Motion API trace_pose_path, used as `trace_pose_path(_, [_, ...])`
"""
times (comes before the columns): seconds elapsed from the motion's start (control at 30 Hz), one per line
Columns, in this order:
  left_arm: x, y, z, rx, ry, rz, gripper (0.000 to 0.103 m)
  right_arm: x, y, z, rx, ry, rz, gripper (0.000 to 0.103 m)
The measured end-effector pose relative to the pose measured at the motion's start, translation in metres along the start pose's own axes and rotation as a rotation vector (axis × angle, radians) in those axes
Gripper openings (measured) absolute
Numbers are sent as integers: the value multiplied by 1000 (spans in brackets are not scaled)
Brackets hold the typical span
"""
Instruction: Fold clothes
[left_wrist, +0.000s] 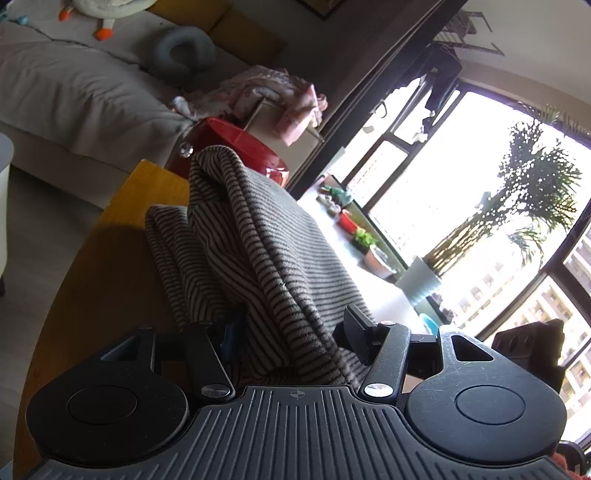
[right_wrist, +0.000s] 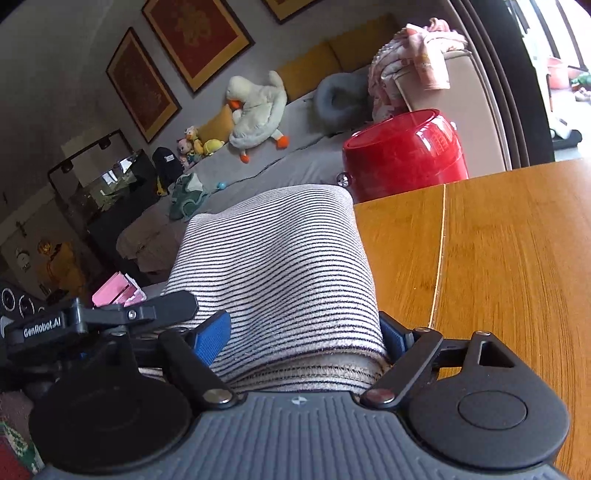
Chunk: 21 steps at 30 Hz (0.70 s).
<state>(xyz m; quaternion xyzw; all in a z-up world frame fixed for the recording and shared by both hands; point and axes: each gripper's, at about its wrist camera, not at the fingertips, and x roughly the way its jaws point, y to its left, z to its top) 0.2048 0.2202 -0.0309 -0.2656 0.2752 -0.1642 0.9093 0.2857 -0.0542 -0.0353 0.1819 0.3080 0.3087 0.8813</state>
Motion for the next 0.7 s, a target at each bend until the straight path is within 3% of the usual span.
trace_pose_path(0.1, [6, -3, -5, 45, 12, 43, 60, -2, 0, -1, 2, -10, -5, 84])
trace_pose_path(0.33, [5, -2, -7, 43, 8, 44, 62, -10, -3, -3, 25, -54, -41, 84])
trace_pose_path(0.53, [2, 1, -4, 16, -2, 39, 62, -2, 2, -3, 0, -5, -146, 84])
trace_pose_path(0.7, [-2, 4, -2, 3, -16, 38, 62, -1, 4, -3, -28, 11, -151, 84])
